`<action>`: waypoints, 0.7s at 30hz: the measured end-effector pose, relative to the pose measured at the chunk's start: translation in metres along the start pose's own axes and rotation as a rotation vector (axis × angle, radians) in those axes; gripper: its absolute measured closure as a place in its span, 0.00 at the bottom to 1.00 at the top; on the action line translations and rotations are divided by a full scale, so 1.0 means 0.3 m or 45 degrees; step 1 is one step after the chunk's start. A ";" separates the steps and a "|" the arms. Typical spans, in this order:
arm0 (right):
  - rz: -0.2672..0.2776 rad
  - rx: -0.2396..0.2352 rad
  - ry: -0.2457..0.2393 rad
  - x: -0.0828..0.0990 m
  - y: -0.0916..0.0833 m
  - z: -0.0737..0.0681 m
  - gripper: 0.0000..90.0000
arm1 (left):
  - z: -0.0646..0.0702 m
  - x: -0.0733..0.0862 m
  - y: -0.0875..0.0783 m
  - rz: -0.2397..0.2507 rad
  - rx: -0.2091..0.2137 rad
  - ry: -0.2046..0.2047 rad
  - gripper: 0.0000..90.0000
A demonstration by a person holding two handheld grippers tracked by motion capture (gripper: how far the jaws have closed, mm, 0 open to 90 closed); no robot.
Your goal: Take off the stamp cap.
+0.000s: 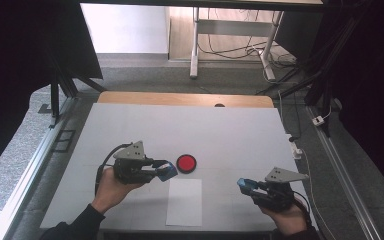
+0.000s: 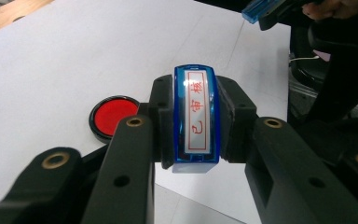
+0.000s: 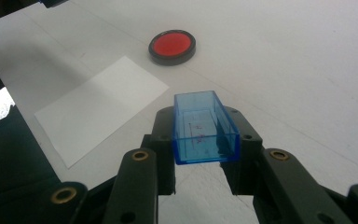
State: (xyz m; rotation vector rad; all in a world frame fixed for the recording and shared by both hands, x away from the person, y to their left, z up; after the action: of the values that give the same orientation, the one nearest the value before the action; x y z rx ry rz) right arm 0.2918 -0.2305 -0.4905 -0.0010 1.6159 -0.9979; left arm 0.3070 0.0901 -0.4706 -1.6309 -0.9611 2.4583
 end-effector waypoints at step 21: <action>-0.062 0.056 0.079 0.074 -0.026 0.018 0.76 | -0.019 -0.019 0.003 0.008 -0.042 -0.025 0.78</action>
State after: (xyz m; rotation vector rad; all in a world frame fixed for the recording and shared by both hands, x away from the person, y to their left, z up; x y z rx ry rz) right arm 0.2852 -0.2498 -0.5034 0.0206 1.6569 -1.0802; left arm 0.3146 0.0902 -0.4678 -1.6250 -1.0057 2.4799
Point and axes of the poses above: each handheld gripper's, and its own axes: y roughly forward along the jaws, x roughly out of its underside, z roughly to its right, the point moved 7 cm from there along y, roughly forward along the jaws, and after that the axes turned 10 degrees about -y, right-handed, at the moved point
